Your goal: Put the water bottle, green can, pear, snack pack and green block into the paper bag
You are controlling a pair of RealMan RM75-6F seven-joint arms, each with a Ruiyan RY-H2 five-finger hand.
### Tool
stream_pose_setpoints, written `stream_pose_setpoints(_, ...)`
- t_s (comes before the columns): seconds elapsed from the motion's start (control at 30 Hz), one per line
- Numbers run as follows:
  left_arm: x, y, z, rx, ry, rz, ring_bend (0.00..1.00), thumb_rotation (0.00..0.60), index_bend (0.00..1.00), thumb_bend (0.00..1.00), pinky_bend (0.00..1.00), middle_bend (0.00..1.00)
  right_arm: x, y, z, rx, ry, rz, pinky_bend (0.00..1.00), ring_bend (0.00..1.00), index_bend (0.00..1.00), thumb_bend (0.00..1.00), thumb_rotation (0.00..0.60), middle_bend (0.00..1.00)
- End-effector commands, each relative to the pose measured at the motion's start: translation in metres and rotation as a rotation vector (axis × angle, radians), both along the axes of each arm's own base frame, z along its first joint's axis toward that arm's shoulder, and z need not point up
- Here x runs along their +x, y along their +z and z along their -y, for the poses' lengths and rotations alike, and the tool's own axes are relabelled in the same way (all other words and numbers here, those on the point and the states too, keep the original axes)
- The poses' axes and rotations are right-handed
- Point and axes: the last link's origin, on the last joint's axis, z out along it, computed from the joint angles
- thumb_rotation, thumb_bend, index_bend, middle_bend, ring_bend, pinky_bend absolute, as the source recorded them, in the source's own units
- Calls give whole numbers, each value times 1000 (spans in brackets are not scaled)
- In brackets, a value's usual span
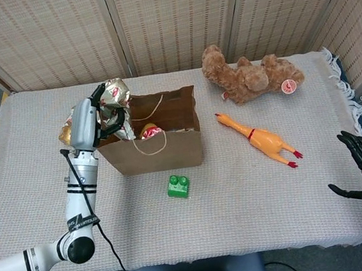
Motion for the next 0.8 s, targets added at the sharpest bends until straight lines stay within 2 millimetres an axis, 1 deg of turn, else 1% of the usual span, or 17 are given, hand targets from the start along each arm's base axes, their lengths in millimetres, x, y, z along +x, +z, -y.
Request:
stream_pose_setpoints(0.03, 20, -14, -9, -5, -34, -14, 584, 600, 666, 653, 685, 672, -1, 1, 0, 0, -5, 3, 0, 0, 0, 57, 600, 0)
stream_pose_setpoints(0.1, 26, -22, -13, -10, -47, -20, 584, 600, 665, 651, 686, 672, -2, 1, -1, -1, -9, 5, 0, 0, 0, 57, 600, 0)
stream_pose_setpoints(0.2, 31, -34, -16, -16, -53, -40, 584, 600, 664, 648, 685, 670, -2, 2, -1, -3, -10, 5, 0, 0, 0, 57, 600, 0)
stream_pose_setpoints(0.3, 31, -45, -16, -41, -53, -58, 581, 600, 656, 643, 680, 663, -2, 2, -2, -3, -12, 7, 0, 0, 0, 57, 600, 0)
stream_pose_setpoints(0.4, 27, -58, -13, -78, -57, -118, 560, 600, 633, 618, 665, 645, -2, 2, -2, -2, -12, 7, 0, 0, 0, 57, 600, 0)
stream_pose_setpoints(0.47, 24, -62, -10, -103, -63, -159, 510, 600, 581, 572, 622, 598, -2, 2, -2, -2, -12, 7, 0, 0, 0, 57, 600, 0)
stream_pose_setpoints(0.5, 23, -65, -8, -123, -68, -187, 429, 600, 504, 525, 555, 523, -2, 2, -2, -1, -11, 7, 0, 0, 0, 57, 600, 0)
stream_pose_setpoints(0.57, 21, -67, -6, -154, -75, -216, 234, 600, 332, 444, 389, 337, -2, 2, -2, -1, -10, 6, 0, 0, 0, 57, 600, 0)
stream_pose_setpoints(0.6, 21, -66, -6, -165, -77, -226, 166, 600, 271, 425, 329, 264, -2, 2, -2, 0, -10, 5, 0, 0, 0, 57, 600, 0)
stream_pose_setpoints(0.67, 22, -66, -6, -168, -78, -230, 91, 600, 198, 408, 270, 180, -2, 2, -2, 0, -10, 4, 0, 0, 0, 57, 600, 0)
stream_pose_setpoints(0.8, 23, -65, -5, -175, -75, -227, 6, 600, 87, 402, 204, 80, -2, 1, -2, 2, -10, 3, 0, 0, 0, 57, 600, 0)
